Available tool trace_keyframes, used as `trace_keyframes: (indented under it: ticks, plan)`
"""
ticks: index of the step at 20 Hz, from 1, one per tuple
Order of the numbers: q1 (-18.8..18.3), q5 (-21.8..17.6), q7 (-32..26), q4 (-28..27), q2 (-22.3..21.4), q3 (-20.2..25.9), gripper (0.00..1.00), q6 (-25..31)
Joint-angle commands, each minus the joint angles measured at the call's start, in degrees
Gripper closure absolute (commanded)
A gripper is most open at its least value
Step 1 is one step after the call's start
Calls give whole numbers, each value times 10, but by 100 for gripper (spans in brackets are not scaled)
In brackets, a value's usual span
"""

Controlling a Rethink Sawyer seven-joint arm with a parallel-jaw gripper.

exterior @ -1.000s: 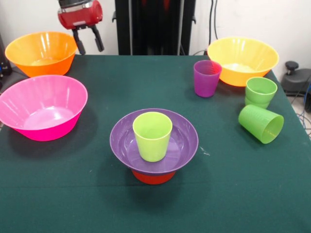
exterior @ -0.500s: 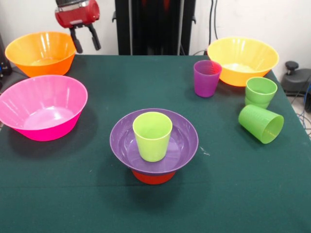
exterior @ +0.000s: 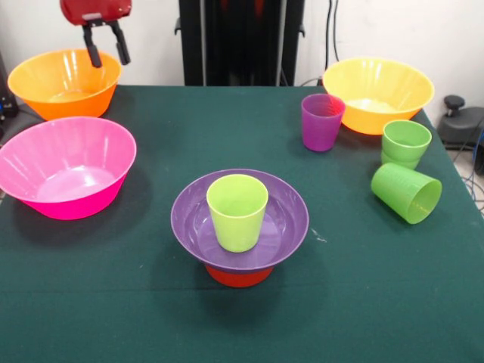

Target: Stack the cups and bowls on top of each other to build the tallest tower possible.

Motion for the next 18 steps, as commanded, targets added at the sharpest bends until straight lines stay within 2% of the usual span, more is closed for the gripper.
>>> trace_keyframes:
  ticks: [1,4,7,9,12,18]
  plan:
    - [36,-10,-18,29,-18,6,0,11]
    - [75,-60,12,-1,25,-43,0,-30]
    - [134,-106,56,-37,53,-109,0,-84]
    - [151,-119,58,-62,75,-131,0,-101]
    - [142,-117,26,-90,100,-128,0,-90]
    - [84,-90,-69,-116,121,-76,0,-17]
